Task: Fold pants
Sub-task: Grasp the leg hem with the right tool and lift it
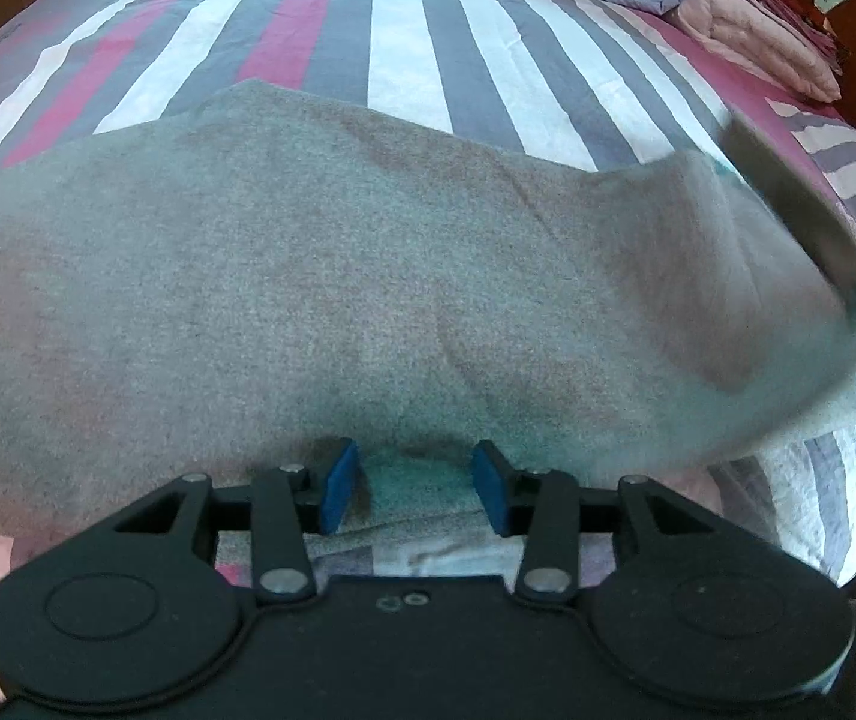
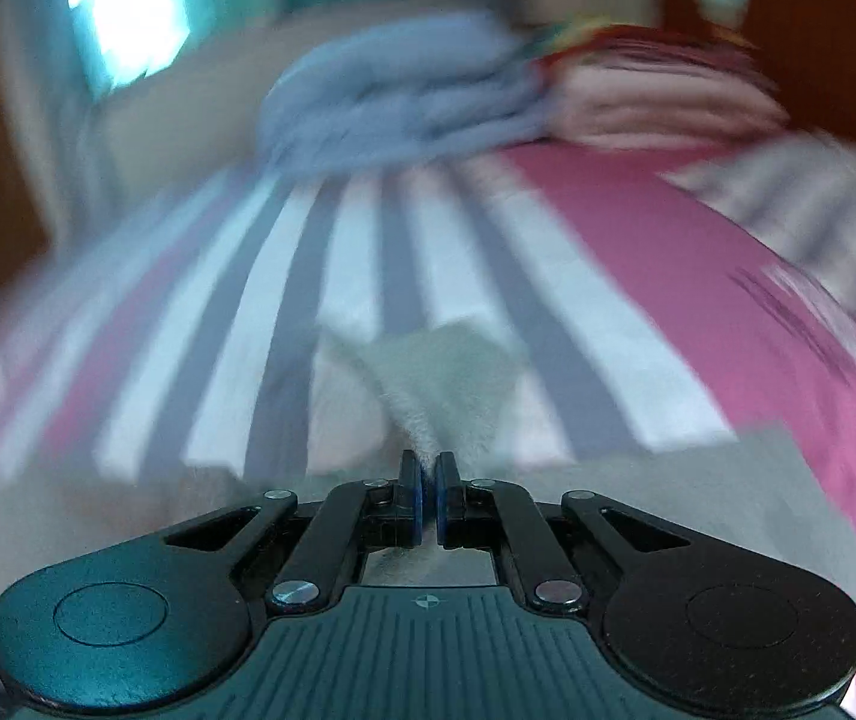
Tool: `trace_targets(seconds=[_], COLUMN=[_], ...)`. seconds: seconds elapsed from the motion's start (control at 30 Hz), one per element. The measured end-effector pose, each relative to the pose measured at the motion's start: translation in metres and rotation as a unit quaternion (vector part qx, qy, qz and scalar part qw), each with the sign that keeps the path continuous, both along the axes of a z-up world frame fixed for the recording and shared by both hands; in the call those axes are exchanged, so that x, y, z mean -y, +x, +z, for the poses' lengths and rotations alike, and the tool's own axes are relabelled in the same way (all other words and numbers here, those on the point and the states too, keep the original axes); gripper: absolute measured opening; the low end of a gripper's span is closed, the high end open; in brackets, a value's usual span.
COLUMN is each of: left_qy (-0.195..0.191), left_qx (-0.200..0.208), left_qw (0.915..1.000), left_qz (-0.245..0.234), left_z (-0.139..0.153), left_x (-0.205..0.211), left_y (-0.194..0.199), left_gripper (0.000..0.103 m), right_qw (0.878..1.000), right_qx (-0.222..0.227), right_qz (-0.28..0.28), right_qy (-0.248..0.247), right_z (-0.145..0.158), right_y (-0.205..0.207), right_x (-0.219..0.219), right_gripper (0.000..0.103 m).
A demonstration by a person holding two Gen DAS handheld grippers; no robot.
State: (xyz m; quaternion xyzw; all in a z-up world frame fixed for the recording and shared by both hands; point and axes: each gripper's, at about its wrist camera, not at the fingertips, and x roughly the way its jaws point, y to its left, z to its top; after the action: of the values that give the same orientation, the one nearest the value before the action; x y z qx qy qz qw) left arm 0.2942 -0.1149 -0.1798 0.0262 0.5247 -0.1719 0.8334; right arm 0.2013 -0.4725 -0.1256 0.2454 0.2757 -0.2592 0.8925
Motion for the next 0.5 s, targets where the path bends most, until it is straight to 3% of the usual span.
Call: trace_targets(seconds=[0.1, 0.17, 0.2, 0.23, 0.3, 0.33, 0.37, 0.43, 0.5], left_qy=[0.01, 0.015, 0.017, 0.019, 0.021, 0.023, 0.025, 0.028, 0.031], left_qx=[0.004, 0.006, 0.006, 0.006, 0.005, 0.006, 0.007, 0.01, 0.012], left_qw=[0.9999, 0.9999, 0.9998, 0.9998, 0.9998, 0.9997, 0.9997, 0.9995, 0.9994], left_qz=[-0.004, -0.005, -0.004, -0.003, 0.001, 0.002, 0.002, 0.003, 0.004], left_z=[0.001, 0.001, 0.001, 0.001, 0.001, 0.001, 0.002, 0.001, 0.001], left_x=[0.005, 0.006, 0.007, 0.008, 0.01, 0.011, 0.011, 0.013, 0.014], left_y=[-0.001, -0.002, -0.003, -0.002, -0.002, -0.003, -0.003, -0.004, -0.004], left_gripper=[0.035, 0.036, 0.036, 0.036, 0.036, 0.036, 0.036, 0.036, 0.036], right_qw=[0.993, 0.98, 0.98, 0.986, 0.996, 0.995, 0.989, 0.966, 0.945], right_qx=[-0.016, 0.002, 0.004, -0.012, -0.067, -0.091, -0.115, -0.15, -0.16], right_qz=[-0.065, -0.106, -0.107, -0.089, -0.044, -0.03, -0.014, 0.036, 0.084], right_qy=[0.101, 0.167, 0.169, 0.139, 0.041, -0.02, -0.087, -0.208, -0.273], right_z=[-0.046, -0.068, -0.07, -0.066, -0.052, -0.046, -0.042, -0.037, -0.038], right_y=[-0.048, -0.07, -0.072, -0.066, -0.045, -0.035, -0.027, -0.007, 0.012], right_x=[0.021, 0.032, 0.032, 0.027, 0.011, 0.003, -0.008, -0.031, -0.05], right_gripper=[0.004, 0.004, 0.004, 0.004, 0.017, 0.042, 0.07, 0.076, 0.076])
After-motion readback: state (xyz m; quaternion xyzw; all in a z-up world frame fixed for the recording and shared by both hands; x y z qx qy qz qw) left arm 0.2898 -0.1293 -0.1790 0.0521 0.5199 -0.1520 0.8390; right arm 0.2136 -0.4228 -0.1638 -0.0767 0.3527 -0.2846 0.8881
